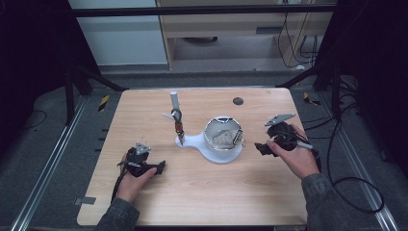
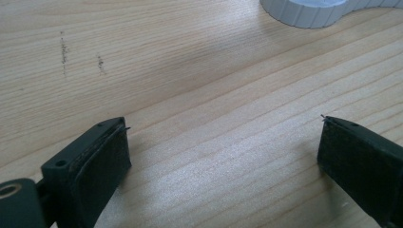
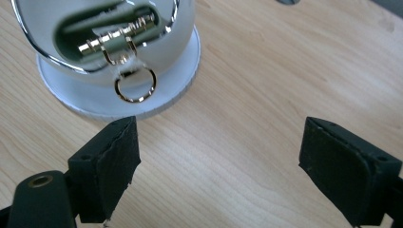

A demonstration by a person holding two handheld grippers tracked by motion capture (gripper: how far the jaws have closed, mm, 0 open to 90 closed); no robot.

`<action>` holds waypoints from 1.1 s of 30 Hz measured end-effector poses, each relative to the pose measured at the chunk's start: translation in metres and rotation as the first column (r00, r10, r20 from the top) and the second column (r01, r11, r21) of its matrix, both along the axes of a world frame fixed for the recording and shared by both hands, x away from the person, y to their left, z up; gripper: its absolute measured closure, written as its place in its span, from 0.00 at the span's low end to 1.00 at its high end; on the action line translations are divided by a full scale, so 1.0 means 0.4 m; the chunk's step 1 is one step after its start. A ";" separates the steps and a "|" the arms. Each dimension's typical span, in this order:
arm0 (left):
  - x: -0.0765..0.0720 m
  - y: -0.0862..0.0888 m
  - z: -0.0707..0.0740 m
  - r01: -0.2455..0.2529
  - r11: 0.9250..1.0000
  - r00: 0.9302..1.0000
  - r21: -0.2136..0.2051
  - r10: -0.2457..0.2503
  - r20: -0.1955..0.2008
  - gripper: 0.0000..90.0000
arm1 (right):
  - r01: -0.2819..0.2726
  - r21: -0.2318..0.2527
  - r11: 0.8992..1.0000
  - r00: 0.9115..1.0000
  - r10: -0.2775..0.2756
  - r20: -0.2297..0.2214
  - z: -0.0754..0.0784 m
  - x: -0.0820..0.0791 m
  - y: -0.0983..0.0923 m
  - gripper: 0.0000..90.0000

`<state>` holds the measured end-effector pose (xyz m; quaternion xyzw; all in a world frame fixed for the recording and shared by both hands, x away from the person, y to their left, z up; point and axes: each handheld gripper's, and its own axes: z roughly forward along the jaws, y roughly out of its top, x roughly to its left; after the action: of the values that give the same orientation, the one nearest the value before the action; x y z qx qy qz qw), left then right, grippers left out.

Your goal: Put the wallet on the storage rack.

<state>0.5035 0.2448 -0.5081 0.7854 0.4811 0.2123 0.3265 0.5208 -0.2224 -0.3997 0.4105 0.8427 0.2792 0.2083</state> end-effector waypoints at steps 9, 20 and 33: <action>0.000 -0.001 0.000 0.003 1.000 1.000 0.005 -0.003 -0.001 0.02 | 0.035 0.026 0.999 0.999 -0.034 -0.035 -0.080 -0.014 -0.023 0.15; 0.001 -0.001 0.000 0.005 1.000 1.000 0.005 -0.005 -0.003 0.01 | 0.121 0.071 0.990 0.989 -0.114 -0.088 -0.180 -0.019 -0.059 0.15; 0.001 -0.001 0.000 0.007 1.000 1.000 0.004 -0.007 -0.002 0.01 | 0.266 0.142 0.953 0.962 -0.255 -0.095 -0.243 0.011 -0.112 0.08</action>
<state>0.5038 0.2443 -0.5083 0.7879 0.4782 0.2113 0.3253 0.5251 -0.2670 -0.4971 0.5432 0.7643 0.2977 0.1791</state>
